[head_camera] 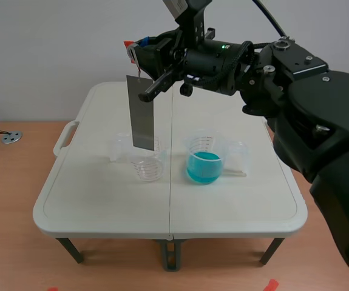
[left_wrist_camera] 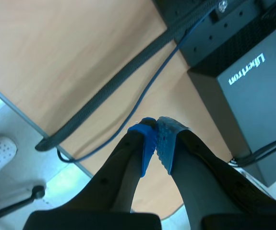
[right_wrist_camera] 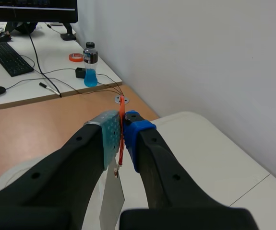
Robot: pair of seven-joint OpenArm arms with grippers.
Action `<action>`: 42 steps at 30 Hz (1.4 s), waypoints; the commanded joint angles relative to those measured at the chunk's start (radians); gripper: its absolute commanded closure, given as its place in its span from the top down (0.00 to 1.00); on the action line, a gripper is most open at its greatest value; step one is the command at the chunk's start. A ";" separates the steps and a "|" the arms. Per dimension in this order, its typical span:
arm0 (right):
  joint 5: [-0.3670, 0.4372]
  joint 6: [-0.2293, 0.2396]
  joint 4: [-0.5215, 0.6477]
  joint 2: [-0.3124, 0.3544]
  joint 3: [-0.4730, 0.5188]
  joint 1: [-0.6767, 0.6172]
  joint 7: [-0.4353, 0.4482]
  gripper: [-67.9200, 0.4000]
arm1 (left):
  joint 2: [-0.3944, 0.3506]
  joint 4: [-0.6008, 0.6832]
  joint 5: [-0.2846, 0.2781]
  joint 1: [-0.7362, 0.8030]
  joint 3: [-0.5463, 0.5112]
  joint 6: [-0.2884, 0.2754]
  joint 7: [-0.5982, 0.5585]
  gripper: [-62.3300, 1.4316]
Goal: Hold the metal plate by the orange handle, dip it into the blue solution, take it out and point at it, then put the plate back in the beaker on the left.
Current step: 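Put the plate into the left beaker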
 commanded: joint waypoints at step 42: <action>-0.037 0.000 -0.257 -0.045 -0.051 0.021 0.145 0.03 | 0.000 0.011 -0.006 0.013 -0.003 -0.009 -0.004 0.05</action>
